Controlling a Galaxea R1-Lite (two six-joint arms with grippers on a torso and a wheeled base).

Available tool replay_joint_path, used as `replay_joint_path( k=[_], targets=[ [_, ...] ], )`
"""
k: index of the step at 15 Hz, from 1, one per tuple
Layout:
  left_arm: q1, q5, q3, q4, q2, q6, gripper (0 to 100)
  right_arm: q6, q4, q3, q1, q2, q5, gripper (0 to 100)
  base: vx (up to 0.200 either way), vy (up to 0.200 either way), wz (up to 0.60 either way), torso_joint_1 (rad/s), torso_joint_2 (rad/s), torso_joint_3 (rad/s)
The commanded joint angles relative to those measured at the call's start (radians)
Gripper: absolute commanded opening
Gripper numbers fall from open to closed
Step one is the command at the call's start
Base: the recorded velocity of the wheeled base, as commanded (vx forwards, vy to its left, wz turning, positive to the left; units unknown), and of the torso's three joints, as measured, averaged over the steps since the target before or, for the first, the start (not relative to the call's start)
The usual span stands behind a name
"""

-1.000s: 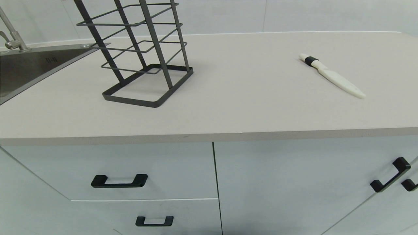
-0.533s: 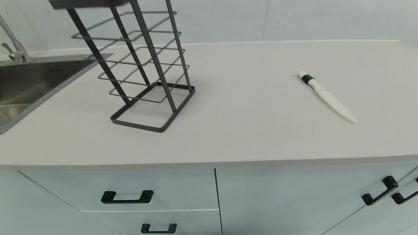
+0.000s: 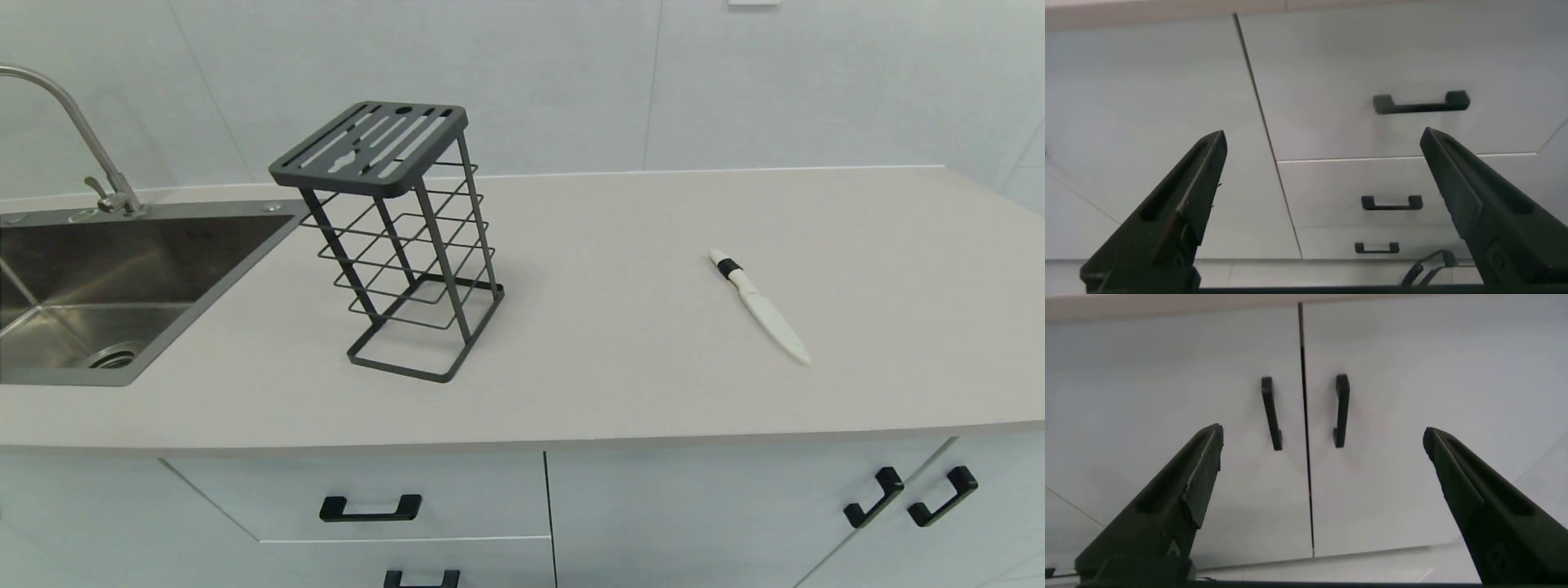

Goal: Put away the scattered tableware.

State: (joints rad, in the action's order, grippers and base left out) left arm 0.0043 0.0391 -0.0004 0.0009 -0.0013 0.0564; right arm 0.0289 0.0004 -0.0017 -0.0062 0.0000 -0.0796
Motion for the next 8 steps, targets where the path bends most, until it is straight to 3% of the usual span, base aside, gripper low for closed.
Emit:
replay_joint_path(
  k=[1, 8],
  targets=[
    [0.000, 0.001, 0.000, 0.001, 0.001, 0.000, 100, 0.000, 0.000, 0.000, 0.000, 0.002, 0.000, 100, 0.000, 0.000, 0.00, 0.447, -0.46, -0.232],
    [0.000, 0.002, 0.000, 0.001, 0.001, -0.026, 100, 0.000, 0.000, 0.000, 0.000, 0.002, 0.000, 100, 0.000, 0.000, 0.00, 0.308, -0.51, -0.245]
  ],
)
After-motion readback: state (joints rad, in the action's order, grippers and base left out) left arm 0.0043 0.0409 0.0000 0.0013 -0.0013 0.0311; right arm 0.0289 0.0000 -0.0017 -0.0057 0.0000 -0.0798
